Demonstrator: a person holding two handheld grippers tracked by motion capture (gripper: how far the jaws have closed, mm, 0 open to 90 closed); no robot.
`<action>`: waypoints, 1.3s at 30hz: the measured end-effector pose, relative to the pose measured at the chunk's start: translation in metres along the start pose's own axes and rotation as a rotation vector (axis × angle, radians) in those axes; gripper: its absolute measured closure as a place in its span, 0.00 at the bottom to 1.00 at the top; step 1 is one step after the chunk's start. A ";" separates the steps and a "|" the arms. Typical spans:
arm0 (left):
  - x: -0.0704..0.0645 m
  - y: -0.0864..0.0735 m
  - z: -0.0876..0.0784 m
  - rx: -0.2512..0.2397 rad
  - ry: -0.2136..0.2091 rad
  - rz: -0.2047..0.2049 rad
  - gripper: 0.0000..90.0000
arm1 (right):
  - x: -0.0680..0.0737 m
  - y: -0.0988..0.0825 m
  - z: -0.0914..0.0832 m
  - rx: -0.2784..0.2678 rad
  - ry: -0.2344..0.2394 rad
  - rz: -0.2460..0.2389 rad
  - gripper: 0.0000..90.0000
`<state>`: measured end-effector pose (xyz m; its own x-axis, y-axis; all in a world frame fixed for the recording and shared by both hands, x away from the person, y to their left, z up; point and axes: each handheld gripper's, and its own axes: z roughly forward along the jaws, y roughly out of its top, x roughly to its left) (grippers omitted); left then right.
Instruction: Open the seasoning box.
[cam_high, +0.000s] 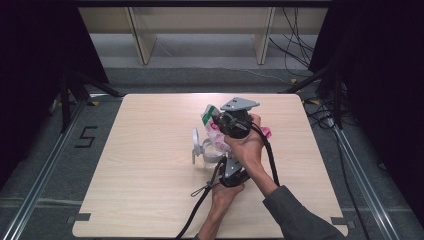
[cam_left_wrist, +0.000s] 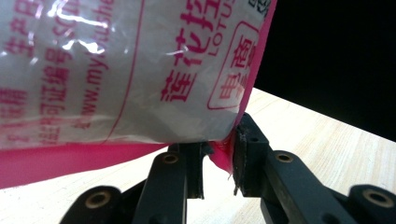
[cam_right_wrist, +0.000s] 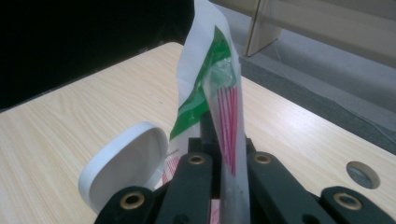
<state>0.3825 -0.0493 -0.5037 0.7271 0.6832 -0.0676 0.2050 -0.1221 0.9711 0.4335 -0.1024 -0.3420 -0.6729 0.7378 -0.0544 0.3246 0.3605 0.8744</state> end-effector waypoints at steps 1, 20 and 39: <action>0.000 0.000 0.000 -0.001 -0.003 0.000 0.84 | 0.001 0.000 0.000 0.009 -0.005 0.005 1.00; -0.002 -0.001 0.004 -0.059 -0.048 -0.076 0.84 | 0.010 0.000 0.012 0.037 -0.016 -0.045 1.00; -0.002 0.000 0.003 -0.063 -0.058 -0.072 0.84 | 0.008 0.001 0.012 0.048 0.006 -0.054 1.00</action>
<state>0.3834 -0.0529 -0.5045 0.7491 0.6454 -0.1489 0.2178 -0.0277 0.9756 0.4369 -0.0895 -0.3477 -0.6939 0.7133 -0.0981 0.3193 0.4270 0.8460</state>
